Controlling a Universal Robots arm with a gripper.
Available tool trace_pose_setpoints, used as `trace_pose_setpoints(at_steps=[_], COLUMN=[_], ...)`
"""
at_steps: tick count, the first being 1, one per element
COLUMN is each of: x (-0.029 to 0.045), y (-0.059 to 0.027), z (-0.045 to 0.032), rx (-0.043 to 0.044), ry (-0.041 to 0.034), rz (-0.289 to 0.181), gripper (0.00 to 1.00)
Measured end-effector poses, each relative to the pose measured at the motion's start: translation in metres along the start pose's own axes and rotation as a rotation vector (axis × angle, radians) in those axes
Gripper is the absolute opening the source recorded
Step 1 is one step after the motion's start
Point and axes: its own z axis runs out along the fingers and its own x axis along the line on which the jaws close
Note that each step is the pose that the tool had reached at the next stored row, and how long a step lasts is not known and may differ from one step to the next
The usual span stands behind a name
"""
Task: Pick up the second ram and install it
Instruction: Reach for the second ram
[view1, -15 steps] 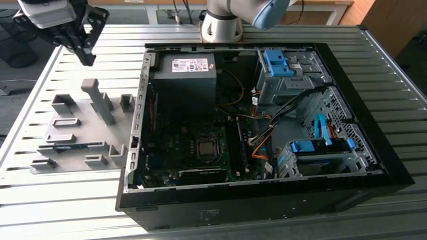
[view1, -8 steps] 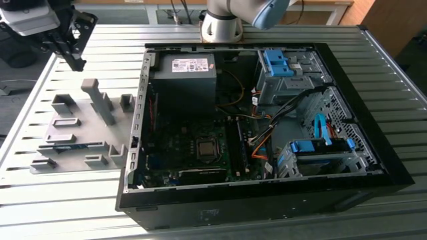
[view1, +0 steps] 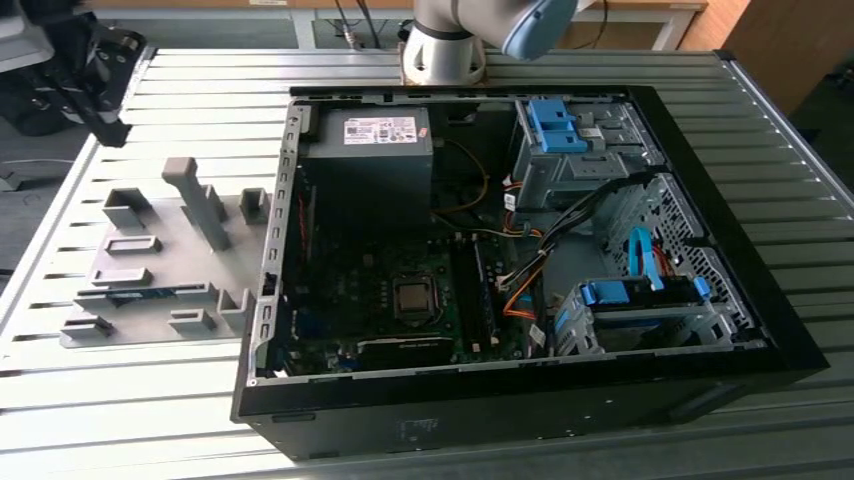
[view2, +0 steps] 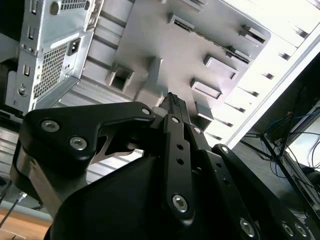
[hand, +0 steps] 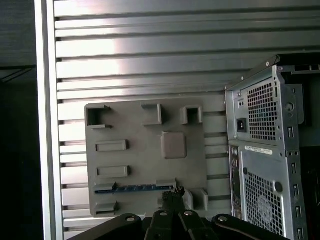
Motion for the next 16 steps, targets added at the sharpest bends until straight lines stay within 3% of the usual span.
trace_pose_setpoints(at_steps=[6,12,16], x=[0.0230,0.0334,0.0471], y=[-0.0044,-0.0123,-0.0157], z=[0.0000,0.0003,0.0003], rx=[0.0000,0.0001,0.0002], ry=[0.0000,0.0001,0.0001], rz=[0.000,-0.001,-0.002], gripper=[0.11,0.11,0.11])
